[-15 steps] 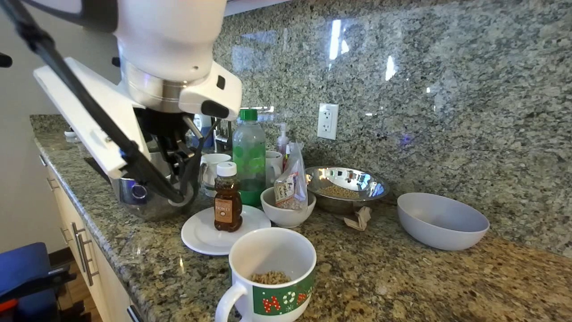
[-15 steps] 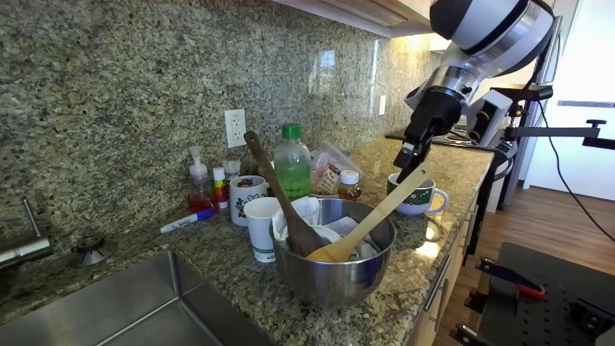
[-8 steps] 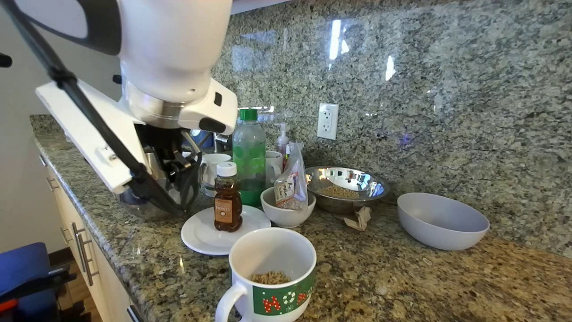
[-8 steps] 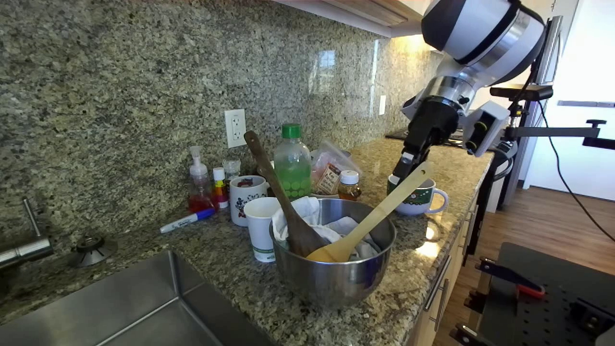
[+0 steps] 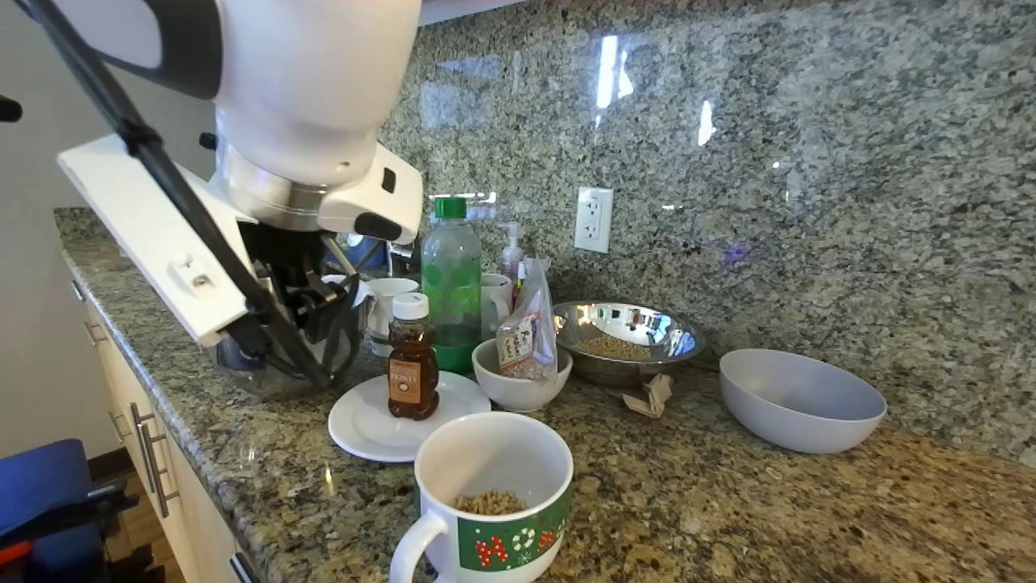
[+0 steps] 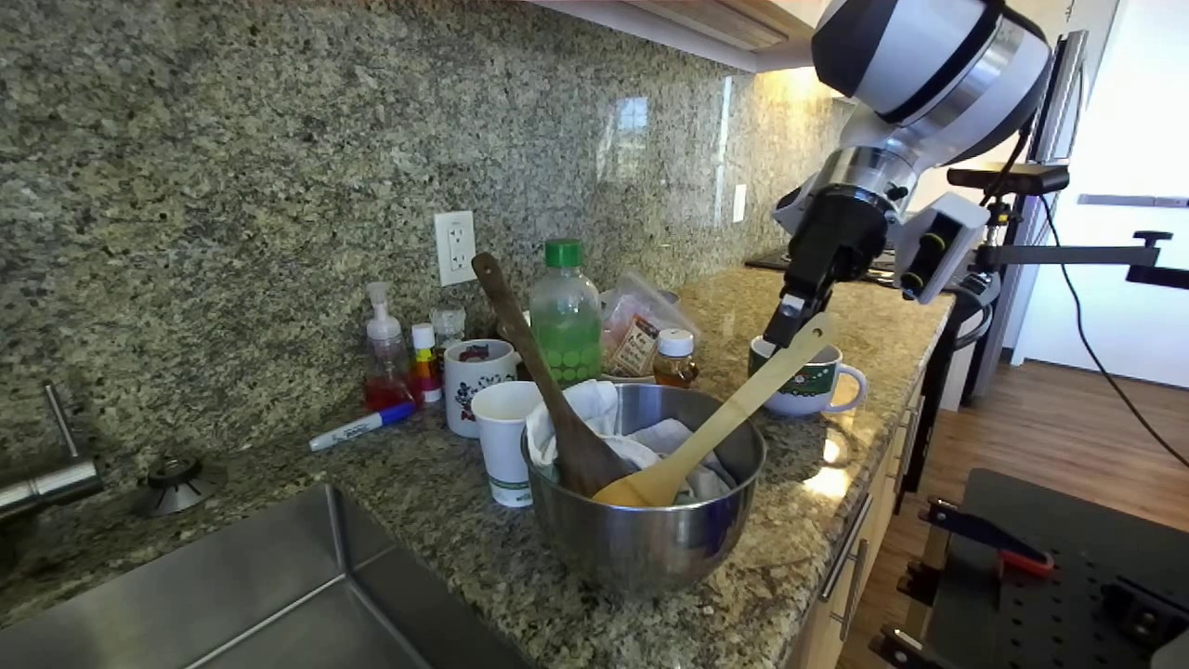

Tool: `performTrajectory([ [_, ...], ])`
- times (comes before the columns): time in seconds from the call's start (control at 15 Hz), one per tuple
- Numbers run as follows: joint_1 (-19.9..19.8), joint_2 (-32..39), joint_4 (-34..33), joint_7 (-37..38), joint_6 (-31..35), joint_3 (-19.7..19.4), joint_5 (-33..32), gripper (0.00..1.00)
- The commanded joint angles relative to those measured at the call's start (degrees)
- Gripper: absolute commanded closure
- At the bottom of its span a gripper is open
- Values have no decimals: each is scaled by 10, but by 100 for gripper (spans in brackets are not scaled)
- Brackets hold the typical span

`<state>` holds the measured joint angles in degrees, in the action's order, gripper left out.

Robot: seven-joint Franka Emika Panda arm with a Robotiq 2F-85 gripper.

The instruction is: Pick up the wooden spoon from the silver dish, stir in the silver bowl containing contents, and put the spoon back in the silver dish.

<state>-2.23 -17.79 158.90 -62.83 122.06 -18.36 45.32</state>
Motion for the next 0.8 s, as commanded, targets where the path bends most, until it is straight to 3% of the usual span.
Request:
performTrajectory([
  [0.0, -26, -11, -1, -5, -39, 15, -15, 0],
  [0.4, -43, -35, 3, 23, -54, 31, -76, 0],
  [0.73, -40, -49, 3, 23, -45, 32, -77, 0],
])
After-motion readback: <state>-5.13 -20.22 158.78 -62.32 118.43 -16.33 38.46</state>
